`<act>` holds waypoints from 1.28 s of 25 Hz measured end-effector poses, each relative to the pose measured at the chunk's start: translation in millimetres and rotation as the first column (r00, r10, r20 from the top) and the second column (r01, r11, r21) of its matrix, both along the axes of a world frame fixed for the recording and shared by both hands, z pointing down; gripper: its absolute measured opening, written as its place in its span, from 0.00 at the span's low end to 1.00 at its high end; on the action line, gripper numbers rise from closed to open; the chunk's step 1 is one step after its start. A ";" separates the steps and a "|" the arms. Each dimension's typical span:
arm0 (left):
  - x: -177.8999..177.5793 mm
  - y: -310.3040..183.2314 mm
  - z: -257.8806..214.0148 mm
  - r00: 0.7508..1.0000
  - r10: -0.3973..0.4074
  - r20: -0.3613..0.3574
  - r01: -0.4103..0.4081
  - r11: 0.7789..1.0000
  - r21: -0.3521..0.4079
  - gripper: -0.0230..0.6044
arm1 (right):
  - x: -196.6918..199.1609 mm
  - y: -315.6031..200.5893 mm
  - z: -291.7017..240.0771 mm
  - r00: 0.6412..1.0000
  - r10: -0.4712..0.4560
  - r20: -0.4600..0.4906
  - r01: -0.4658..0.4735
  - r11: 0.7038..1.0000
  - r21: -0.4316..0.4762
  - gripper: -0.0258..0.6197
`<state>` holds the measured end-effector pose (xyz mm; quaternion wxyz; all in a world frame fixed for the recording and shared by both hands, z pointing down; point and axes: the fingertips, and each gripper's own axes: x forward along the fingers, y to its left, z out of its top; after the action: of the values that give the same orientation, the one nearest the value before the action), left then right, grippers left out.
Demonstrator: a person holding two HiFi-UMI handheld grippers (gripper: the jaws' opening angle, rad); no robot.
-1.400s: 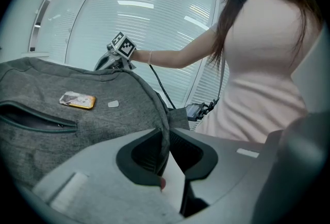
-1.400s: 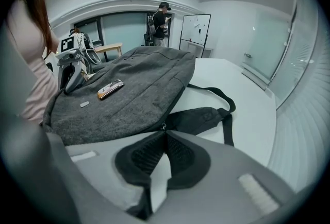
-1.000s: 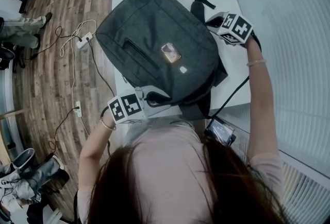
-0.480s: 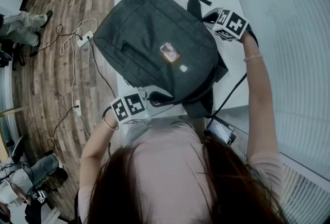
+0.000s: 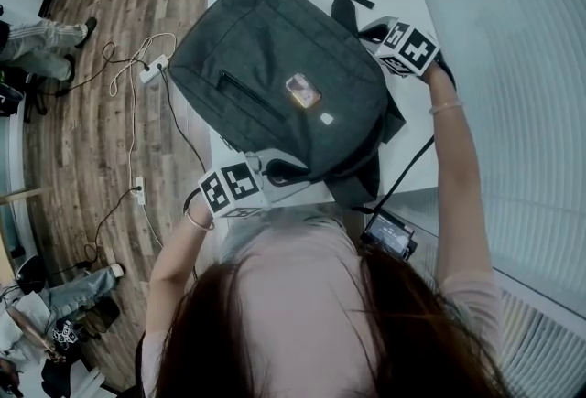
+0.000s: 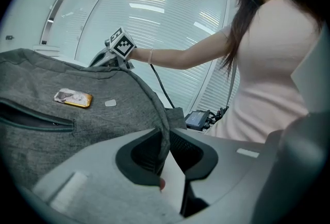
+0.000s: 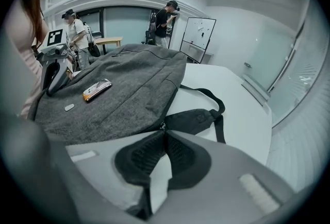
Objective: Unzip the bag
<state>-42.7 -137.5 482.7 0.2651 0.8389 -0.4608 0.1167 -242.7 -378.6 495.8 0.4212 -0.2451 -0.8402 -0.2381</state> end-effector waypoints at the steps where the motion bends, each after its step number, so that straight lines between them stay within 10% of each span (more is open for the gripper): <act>1: -0.8 1.2 -0.3 1.000 -0.009 0.003 0.009 1.000 0.005 0.14 | -0.4 1.0 0.0 1.000 0.006 0.009 -0.006 1.000 0.002 0.07; 19: 0.0 0.7 -19.8 0.977 -0.198 0.078 0.191 0.978 0.085 0.15 | 25.6 -21.4 -41.4 0.927 0.303 0.220 -0.283 0.952 -0.119 0.13; 32: -2.9 8.2 -38.0 0.927 -0.359 0.110 0.348 0.931 0.107 0.17 | 63.4 7.5 -91.6 0.855 0.352 0.380 -0.277 0.931 -0.239 0.05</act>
<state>-45.6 -129.4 444.7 0.2156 0.7435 -0.6249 0.1007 -179.2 -371.1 404.2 0.2422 -0.0834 -0.9568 -0.1376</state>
